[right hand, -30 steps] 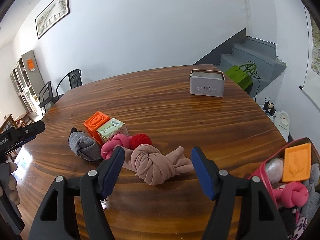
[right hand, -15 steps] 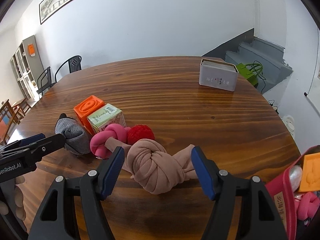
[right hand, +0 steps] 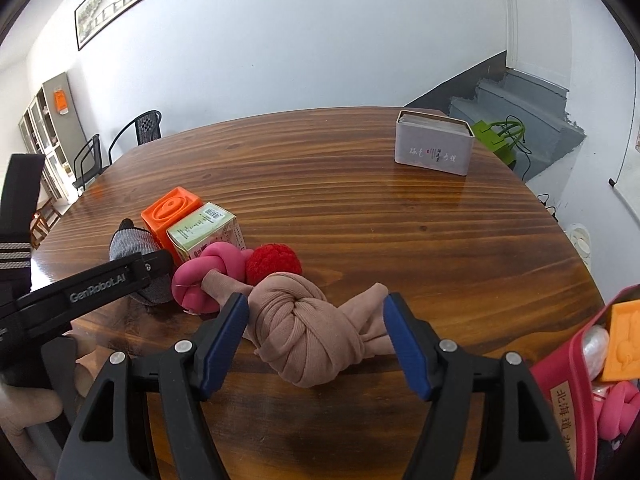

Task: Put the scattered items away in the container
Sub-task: 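Grasp the beige knotted scarf with the right gripper while the left grasps the grey sock, then carry the scarf and sock into the pink tin and release both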

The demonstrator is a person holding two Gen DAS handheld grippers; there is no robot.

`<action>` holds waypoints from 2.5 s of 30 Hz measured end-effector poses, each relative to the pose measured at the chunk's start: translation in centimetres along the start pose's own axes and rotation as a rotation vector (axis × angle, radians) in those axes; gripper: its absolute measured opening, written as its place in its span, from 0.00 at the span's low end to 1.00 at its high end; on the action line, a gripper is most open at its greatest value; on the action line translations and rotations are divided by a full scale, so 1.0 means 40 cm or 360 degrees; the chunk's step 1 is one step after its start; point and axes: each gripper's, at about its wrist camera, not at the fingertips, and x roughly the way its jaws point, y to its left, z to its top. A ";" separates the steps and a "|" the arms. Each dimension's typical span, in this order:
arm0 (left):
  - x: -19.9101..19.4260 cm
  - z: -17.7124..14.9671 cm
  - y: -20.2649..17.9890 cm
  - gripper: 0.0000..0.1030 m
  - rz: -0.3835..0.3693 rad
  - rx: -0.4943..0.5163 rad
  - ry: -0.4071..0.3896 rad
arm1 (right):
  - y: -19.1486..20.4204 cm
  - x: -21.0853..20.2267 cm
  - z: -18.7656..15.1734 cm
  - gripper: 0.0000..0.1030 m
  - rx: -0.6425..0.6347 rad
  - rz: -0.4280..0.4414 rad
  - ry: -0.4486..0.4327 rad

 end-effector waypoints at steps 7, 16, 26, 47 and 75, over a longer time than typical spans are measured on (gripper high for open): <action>-0.008 0.007 0.098 0.83 0.0111 -0.0105 -0.0016 | 0.000 -0.002 -0.004 0.72 0.0003 0.0014 0.0007; -0.003 0.028 0.159 0.83 0.0105 -0.0093 -0.0053 | 0.007 0.018 -0.016 0.72 -0.0014 0.0028 0.0053; -0.018 0.022 0.138 0.51 -0.0033 0.0001 -0.0038 | -0.007 0.031 -0.018 0.57 0.0037 0.0096 0.0121; -0.235 0.044 0.071 0.50 -0.0280 0.0084 -0.0316 | -0.045 -0.153 0.029 0.52 0.0186 0.0087 -0.0210; -0.419 -0.169 -0.266 0.50 -0.0713 0.0531 -0.0281 | -0.441 -0.557 -0.167 0.52 0.0550 -0.0476 -0.0508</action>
